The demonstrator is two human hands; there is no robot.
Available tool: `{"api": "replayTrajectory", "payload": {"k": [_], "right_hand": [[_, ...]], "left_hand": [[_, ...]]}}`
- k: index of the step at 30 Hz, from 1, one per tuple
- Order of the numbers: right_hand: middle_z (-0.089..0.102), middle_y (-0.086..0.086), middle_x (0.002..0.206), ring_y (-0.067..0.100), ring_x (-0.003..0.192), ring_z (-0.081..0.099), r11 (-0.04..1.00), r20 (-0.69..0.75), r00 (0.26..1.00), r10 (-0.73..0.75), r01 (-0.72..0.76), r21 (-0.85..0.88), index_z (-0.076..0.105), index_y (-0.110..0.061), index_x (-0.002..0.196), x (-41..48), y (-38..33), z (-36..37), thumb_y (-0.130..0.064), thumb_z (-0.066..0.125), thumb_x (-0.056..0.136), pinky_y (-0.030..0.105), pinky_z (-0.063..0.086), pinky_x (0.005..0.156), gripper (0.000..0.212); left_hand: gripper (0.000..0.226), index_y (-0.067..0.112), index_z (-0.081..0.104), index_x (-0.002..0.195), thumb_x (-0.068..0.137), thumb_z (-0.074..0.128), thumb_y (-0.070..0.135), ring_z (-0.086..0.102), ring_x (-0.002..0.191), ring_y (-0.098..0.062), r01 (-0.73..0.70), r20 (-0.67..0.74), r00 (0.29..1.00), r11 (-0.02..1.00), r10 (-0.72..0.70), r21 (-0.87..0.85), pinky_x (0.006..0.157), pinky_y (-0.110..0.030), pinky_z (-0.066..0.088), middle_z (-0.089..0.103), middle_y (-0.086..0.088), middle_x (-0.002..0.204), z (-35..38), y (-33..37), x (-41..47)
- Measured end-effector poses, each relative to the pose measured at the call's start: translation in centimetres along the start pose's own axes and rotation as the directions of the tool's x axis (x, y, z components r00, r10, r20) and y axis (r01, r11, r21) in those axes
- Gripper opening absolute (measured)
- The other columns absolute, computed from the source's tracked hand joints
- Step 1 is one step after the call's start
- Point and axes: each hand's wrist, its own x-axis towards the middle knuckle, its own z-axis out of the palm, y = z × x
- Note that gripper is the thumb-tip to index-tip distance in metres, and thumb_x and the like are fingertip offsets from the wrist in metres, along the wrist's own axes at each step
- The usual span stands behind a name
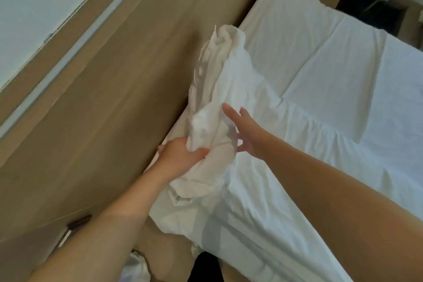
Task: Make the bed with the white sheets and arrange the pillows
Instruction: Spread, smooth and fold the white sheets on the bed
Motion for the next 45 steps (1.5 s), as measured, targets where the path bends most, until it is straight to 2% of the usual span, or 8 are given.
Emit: {"api": "replayTrajectory", "payload": {"k": [3, 6, 17, 22, 29, 34, 40, 45], "right_hand": [[0.068, 0.003, 0.084, 0.008, 0.045, 0.045, 0.999, -0.03, 0.999, -0.043, 0.042, -0.028, 0.039, -0.02, 0.142, -3.2, -0.9, -2.3, -0.076, 0.07, 0.065, 0.022, 0.039, 0.043, 0.1], [0.041, -0.002, 0.043, 0.013, 0.039, 0.031, 0.998, -0.103, 0.994, -0.044, 0.039, -0.05, 0.058, -0.014, 0.097, -6.8, -0.2, -6.9, -0.035, 0.062, 0.09, 0.025, 0.026, 0.049, 0.023], [0.069, 0.014, 0.112, 0.031, 0.103, 0.065, 0.929, -0.285, 0.947, 0.147, -0.033, 0.368, 0.063, -0.006, 0.116, -21.6, 16.1, -28.6, -0.024, 0.053, 0.083, 0.041, 0.051, 0.096, 0.038], [0.056, 0.008, 0.122, 0.03, 0.108, 0.057, 0.913, -0.494, 0.808, 0.32, -0.124, 0.388, 0.052, -0.016, 0.126, -25.1, 28.1, -37.2, -0.037, 0.046, 0.097, 0.047, 0.047, 0.092, 0.036], [0.052, 0.007, 0.139, 0.021, 0.119, 0.054, 0.998, -0.686, 0.727, 0.042, -0.005, 0.055, 0.044, -0.016, 0.141, -21.5, 30.8, -39.0, -0.04, 0.064, 0.091, 0.035, 0.045, 0.098, 0.059], [0.047, 0.008, 0.142, 0.028, 0.127, 0.049, 1.0, -0.657, 0.754, 0.009, -0.018, -0.007, 0.033, -0.012, 0.146, -14.3, 24.7, -37.9, -0.048, 0.066, 0.088, 0.036, 0.04, 0.099, 0.075], [0.061, 0.012, 0.103, 0.027, 0.098, 0.056, 0.988, -0.809, 0.582, -0.083, -0.06, -0.144, 0.055, -0.012, 0.098, -12.2, 23.2, -40.3, -0.034, 0.039, 0.102, 0.031, 0.035, 0.077, 0.028], [0.062, 0.01, 0.107, 0.029, 0.096, 0.063, 0.924, -0.7, 0.68, 0.219, 0.085, 0.372, 0.053, -0.012, 0.116, -10.5, 21.0, -46.5, -0.046, 0.064, 0.087, 0.035, 0.054, 0.077, 0.046]], "left_hand": [[0.045, 0.021, 0.061, 0.118, 0.08, 0.068, 0.045, 0.06, 0.105, -0.02, -0.131, 0.054, 0.989, 0.988, 0.136, -0.085, 0.096, -0.037, 0.048, 0.065, 0.006, 0.105, 3.5, 3.7, -3.3], [0.035, 0.022, 0.061, 0.118, 0.085, 0.068, 0.032, 0.06, 0.107, -0.022, -0.224, 0.065, 0.971, 0.968, 0.232, -0.112, 0.095, -0.039, 0.049, 0.065, 0.003, 0.106, 8.1, 6.7, -6.4], [0.023, 0.022, 0.061, 0.089, 0.071, 0.05, 0.029, 0.059, 0.094, -0.024, -0.653, 0.381, 0.729, 0.745, 0.568, 0.138, 0.089, -0.038, 0.042, 0.061, 0.01, 0.088, 31.2, 15.8, -17.2], [0.038, 0.022, 0.054, 0.117, 0.084, 0.053, 0.04, 0.048, 0.118, -0.023, -0.763, 0.806, 0.552, 0.518, 0.213, 0.387, 0.111, -0.047, 0.02, 0.053, 0.001, 0.124, 43.4, 13.4, -18.1], [0.03, 0.015, 0.059, 0.112, 0.083, 0.053, 0.021, 0.05, 0.112, -0.028, -0.627, 0.196, 0.747, 0.575, 0.635, 0.525, 0.091, -0.039, 0.042, 0.053, -0.005, 0.12, 41.4, 12.0, -9.2], [0.064, 0.019, 0.029, 0.148, 0.089, 0.054, 0.024, 0.013, 0.147, -0.028, -0.514, 0.228, 0.821, 0.505, 0.523, 0.694, 0.116, -0.042, 0.021, 0.014, -0.008, 0.16, 37.6, 12.1, -3.2], [0.064, 0.016, 0.026, 0.149, 0.089, 0.049, 0.023, 0.009, 0.149, -0.027, -0.541, 0.23, 0.799, 0.495, 0.556, 0.68, 0.119, -0.045, 0.016, 0.012, -0.008, 0.161, 38.6, 12.4, -1.9], [0.067, 0.021, 0.013, 0.154, 0.094, 0.04, 0.033, -0.004, 0.15, -0.019, -0.607, 0.252, 0.74, 0.458, 0.624, 0.649, 0.121, -0.043, 0.003, -0.001, -0.002, 0.163, 39.5, 15.2, -0.4]]}}
